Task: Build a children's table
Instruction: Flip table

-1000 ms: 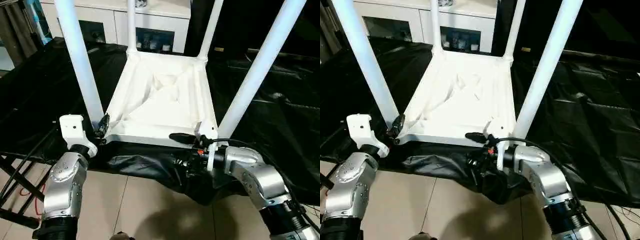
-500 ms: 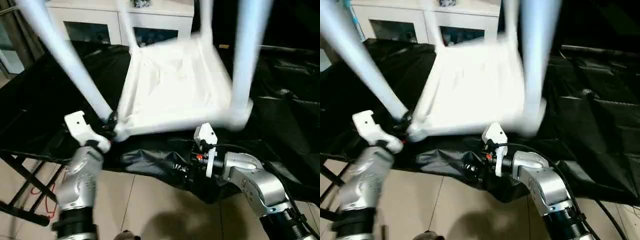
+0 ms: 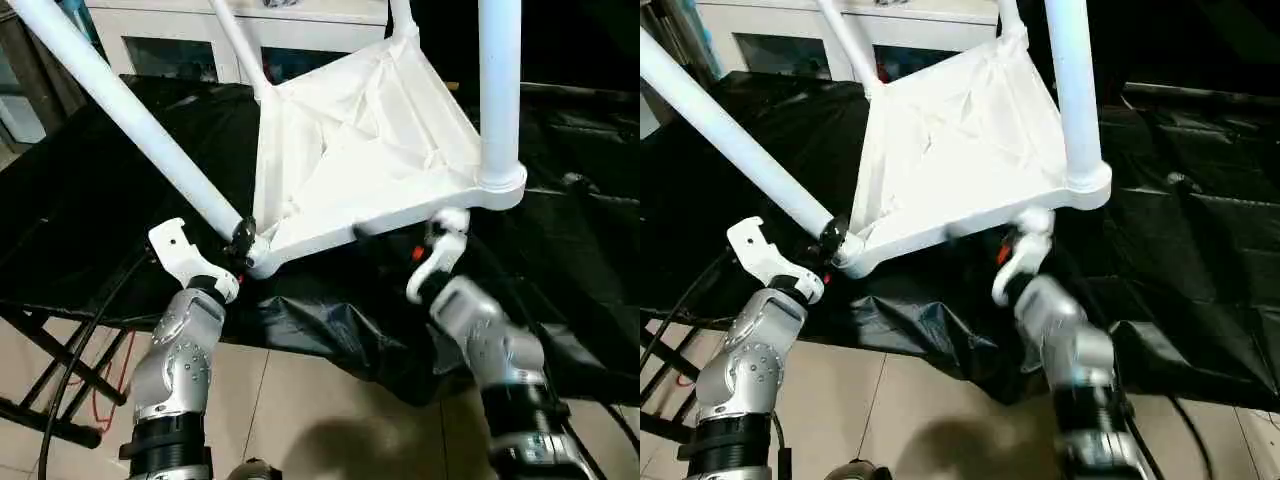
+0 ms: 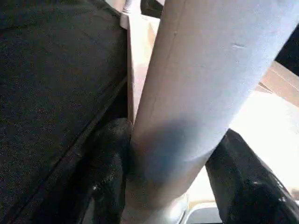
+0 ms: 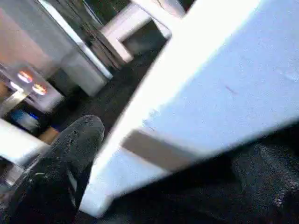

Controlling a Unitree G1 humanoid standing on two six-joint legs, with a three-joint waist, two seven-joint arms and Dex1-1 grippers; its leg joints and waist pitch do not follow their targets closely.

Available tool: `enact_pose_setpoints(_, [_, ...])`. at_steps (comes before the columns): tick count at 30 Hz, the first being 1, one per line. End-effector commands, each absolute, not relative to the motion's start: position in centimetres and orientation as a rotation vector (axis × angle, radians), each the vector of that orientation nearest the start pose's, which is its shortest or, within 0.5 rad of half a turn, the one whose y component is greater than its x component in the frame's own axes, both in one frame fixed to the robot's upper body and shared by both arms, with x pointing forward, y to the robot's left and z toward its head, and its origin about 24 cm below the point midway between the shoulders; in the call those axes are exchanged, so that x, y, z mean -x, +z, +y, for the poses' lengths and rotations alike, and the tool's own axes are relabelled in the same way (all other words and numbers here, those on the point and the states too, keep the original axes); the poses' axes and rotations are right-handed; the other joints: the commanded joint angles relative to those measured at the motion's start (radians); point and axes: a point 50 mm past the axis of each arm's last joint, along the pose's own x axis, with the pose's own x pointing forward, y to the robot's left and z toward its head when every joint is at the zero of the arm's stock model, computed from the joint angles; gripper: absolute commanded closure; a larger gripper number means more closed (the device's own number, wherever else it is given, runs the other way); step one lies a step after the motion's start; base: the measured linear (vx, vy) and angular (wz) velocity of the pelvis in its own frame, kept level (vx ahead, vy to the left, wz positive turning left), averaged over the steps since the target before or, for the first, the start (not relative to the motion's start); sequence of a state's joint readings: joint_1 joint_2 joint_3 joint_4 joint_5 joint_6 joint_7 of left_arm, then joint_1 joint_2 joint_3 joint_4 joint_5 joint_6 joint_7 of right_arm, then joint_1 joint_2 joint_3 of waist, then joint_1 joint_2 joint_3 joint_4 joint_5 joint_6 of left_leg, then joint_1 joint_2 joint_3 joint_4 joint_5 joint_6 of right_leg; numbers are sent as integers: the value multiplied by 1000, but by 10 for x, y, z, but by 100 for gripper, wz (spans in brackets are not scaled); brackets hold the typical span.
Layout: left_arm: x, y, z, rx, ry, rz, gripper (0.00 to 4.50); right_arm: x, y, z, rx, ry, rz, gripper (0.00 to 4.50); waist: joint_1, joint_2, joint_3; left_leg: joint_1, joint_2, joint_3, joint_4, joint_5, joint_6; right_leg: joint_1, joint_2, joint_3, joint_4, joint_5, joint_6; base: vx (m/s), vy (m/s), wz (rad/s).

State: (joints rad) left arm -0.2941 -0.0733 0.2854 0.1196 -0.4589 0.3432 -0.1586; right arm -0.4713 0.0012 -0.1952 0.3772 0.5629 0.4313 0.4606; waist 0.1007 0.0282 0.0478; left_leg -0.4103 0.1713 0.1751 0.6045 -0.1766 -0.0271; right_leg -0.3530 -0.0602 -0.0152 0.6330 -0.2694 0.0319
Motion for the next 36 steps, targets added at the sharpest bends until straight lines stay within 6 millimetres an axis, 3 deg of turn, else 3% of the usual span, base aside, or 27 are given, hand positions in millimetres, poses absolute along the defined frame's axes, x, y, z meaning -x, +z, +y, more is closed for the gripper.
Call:
enact_pose_setpoints(1, [-307, 72, 141, 699, -159, 73, 234, -335, 71, -113, -753, 557, 161, 0, -1, -4, -71, 35, 58, -23, -65, -49, 32, 24, -78, 25, -50, 283, -222, 0, 0, 0])
enact_pose_setpoints(2, [-307, 72, 141, 698, -160, 74, 234, -337, 71, -113, -766, 549, 161, 0, 0, -3, -72, 34, 59, -24, -64, -33, 34, 24, -76, 25, -47, 296, -223, 0, 0, 0])
enact_pose_setpoints(3, [-306, 72, 140, 696, -162, 77, 234, -342, 72, -113, -791, 525, 162, 0, -2, -9, -72, 33, 59, -23, -64, -27, 36, 25, -76, 24, -47, 302, -225, 0, 0, 0])
enact_pose_setpoints(5, [-305, 71, 140, 692, -165, 79, 234, -349, 72, -113, -823, 484, 168, 0, 1, -7, -76, 33, 57, -22, -59, 3, 45, 24, -75, 23, -42, 329, -230, 0, 0, 0])
enact_pose_setpoints(6, [-304, 71, 139, 689, -167, 82, 234, -358, 69, -118, -892, 394, 190, 0, 3, -10, -82, 32, 56, -21, -54, 27, 52, 25, -76, 23, -37, 358, -233, 0, 0, 0])
enact_pose_setpoints(7, [-304, 70, 139, 688, -168, 84, 234, -362, 68, -120, -943, 363, 200, 0, 1, -12, -82, 26, 52, -18, -50, 50, 64, 21, -75, 23, -32, 387, -243, 0, 0, 0])
enact_pose_setpoints(10, [-303, 70, 139, 687, -171, 88, 234, -367, 69, -123, -1049, 342, 206, 0, 3, -9, -74, 26, 57, -16, -54, -15, 69, 17, -77, 23, -40, 293, -242, 0, 0, 0])
enact_pose_setpoints(13, [-302, 69, 138, 684, -178, 93, 234, -372, 71, -123, -1126, 343, 198, 0, 3, -10, -77, 27, 57, -15, -52, -7, 69, 18, -76, 22, -37, 291, -247, 0, 0, 0])
enact_pose_setpoints(19, [-302, 68, 135, 663, -203, 109, 234, -377, 73, -122, -1181, 367, 200, 62, 4, -6, -79, 26, 57, -15, -49, 8, 82, 17, -76, 19, -35, 303, -260, 0, 0, 0])
enact_pose_setpoints(20, [-302, 67, 135, 659, -205, 111, 234, -377, 72, -123, -1176, 363, 205, 74, 4, -1, -78, 26, 57, -15, -49, 8, 80, 16, -75, 19, -36, 302, -261, 0, 0, 0])
enact_pose_setpoints(24, [-304, 67, 132, 646, -223, 119, 234, -378, 69, -126, -1174, 351, 211, 99, 6, -2, -81, 26, 57, -15, -47, 8, 77, 17, -75, 18, -35, 311, -269, 0, 0, 0])
enact_pose_setpoints(25, [-305, 67, 132, 646, -223, 119, 234, -378, 69, -127, -1175, 351, 209, 109, 7, 5, -80, 25, 57, -16, -47, 7, 74, 17, -75, 18, -33, 310, -271, 0, 0, 0])
enact_pose_setpoints(27, [-307, 67, 132, 644, -222, 121, 234, -379, 69, -128, -1170, 343, 211, 118, 5, 7, -81, 26, 57, -17, -47, 3, 73, 18, -75, 18, -34, 312, -272, 0, 0, 0])
enact_pose_setpoints(29, [-309, 66, 133, 643, -221, 123, 234, -380, 68, -129, -1157, 333, 215, 142, 5, 6, -80, 27, 57, -16, -49, -18, 68, 17, -76, 18, -38, 289, -273, 0, 0, 0])
enact_pose_setpoints(31, [-312, 65, 133, 620, -216, 130, 234, -380, 69, -132, -1151, 323, 208, 153, 6, 14, -79, 27, 57, -17, -50, -35, 60, 17, -77, 18, -39, 267, -272, 0, 0, 0])
enact_pose_setpoints(33, [-312, 64, 133, 606, -207, 140, 234, -381, 70, -133, -1156, 322, 200, 176, 7, 13, -79, 28, 58, -17, -51, -46, 57, 17, -78, 18, -41, 248, -272, 0, 0, 0])
enact_pose_setpoints(34, [-313, 63, 134, 607, -199, 142, 178, -382, 71, -135, -1149, 318, 192, 195, 7, 18, -78, 28, 58, -17, -51, -52, 56, 15, -77, 17, -43, 235, -271, 0, 0, 0])
enact_pose_setpoints(36, [-313, 61, 135, 607, -196, 149, 164, -383, 73, -138, -1136, 304, 181, 202, 8, 17, -78, 26, 57, -16, -51, -49, 59, 16, -77, 18, -43, 232, -270, 0, 0, 0])
